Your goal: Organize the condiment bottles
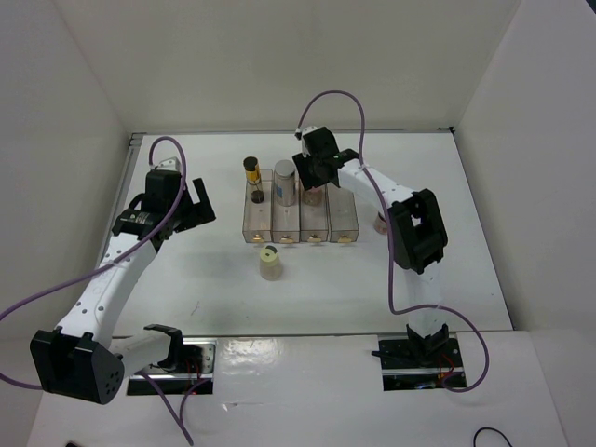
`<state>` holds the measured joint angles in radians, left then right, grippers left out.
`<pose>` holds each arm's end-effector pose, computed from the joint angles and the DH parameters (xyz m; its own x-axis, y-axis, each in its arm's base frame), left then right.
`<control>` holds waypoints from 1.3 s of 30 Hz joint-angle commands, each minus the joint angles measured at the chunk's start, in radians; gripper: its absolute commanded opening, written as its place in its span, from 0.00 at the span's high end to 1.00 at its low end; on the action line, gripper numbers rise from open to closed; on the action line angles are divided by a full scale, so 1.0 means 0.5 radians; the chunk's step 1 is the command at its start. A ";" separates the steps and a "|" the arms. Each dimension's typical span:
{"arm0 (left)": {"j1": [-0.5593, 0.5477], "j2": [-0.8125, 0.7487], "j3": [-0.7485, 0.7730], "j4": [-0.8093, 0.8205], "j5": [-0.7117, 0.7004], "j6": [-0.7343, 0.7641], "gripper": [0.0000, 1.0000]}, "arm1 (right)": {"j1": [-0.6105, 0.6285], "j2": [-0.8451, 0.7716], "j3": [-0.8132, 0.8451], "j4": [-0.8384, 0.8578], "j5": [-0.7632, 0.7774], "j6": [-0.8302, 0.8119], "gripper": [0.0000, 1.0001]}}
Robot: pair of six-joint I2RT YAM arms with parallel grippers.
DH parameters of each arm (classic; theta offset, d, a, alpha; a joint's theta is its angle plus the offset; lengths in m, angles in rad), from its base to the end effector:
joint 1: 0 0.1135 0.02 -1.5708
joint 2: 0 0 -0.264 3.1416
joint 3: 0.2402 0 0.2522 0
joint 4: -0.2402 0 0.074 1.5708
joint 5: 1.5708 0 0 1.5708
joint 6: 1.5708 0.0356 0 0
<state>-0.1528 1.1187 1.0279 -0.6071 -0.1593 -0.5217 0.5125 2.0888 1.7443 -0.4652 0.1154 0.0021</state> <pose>0.2358 -0.0306 0.3184 -0.5657 -0.4107 -0.7151 -0.2904 0.9108 -0.2935 0.4177 0.2303 0.2374 -0.6319 -0.3532 -0.6899 -0.4165 0.9054 -0.0819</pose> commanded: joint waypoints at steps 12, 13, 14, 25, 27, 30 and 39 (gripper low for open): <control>0.011 -0.041 0.076 0.015 0.012 0.049 0.00 | -0.010 -0.082 0.073 0.035 0.048 -0.007 0.23; 0.011 -0.041 0.076 0.015 0.012 0.049 0.00 | -0.010 -0.109 0.073 0.035 0.048 -0.007 0.22; 0.011 -0.059 0.076 0.015 0.012 0.049 0.00 | -0.010 -0.128 0.098 0.035 0.048 -0.007 0.21; 0.011 -0.142 0.018 0.036 0.030 0.031 0.00 | 0.055 -0.667 -0.104 -0.150 0.042 -0.001 0.14; 0.011 -0.142 0.018 0.055 0.052 0.031 0.00 | 0.153 -0.762 -0.199 -0.150 -0.013 -0.035 0.12; 0.011 -0.124 0.000 0.073 0.076 0.009 0.00 | 0.410 -0.907 -0.393 -0.208 -0.031 -0.093 0.07; 0.072 0.018 0.000 0.055 0.122 -0.092 0.00 | 0.978 -1.020 -0.745 -0.119 -0.120 0.057 0.01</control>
<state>-0.1280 1.1259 1.0271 -0.6048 -0.1261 -0.5327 1.0042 1.5993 1.3998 -0.5373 0.0746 -0.0025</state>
